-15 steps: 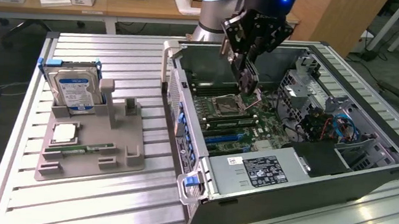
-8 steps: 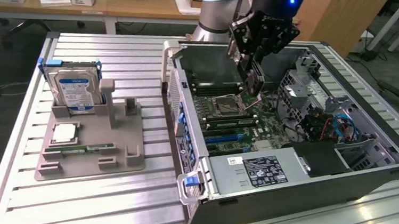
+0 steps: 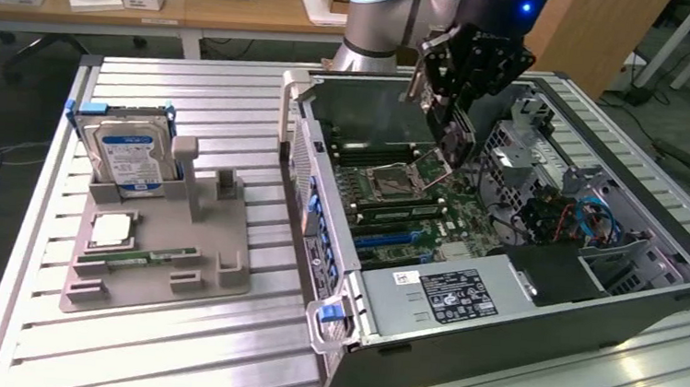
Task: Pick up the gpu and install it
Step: 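Pick up the gpu and move the gpu toward the slot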
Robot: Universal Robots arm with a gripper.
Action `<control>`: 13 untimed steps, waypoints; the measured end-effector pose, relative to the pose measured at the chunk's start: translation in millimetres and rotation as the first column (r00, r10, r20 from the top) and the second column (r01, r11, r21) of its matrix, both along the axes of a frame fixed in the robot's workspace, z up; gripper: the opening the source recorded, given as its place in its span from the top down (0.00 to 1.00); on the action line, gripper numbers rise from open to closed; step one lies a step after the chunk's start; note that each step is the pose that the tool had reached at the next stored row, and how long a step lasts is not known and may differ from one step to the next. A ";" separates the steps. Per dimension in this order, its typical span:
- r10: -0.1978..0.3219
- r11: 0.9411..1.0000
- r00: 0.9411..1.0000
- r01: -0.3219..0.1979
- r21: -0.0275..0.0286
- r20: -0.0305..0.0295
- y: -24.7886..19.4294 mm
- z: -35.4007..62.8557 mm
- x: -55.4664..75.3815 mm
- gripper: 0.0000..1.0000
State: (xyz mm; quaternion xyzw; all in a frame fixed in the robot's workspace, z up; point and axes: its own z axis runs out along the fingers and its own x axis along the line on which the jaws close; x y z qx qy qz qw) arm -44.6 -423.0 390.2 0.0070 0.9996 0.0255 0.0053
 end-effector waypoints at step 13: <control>-0.003 1.000 1.000 0.003 0.000 0.000 0.0 -0.9 9.2 0.74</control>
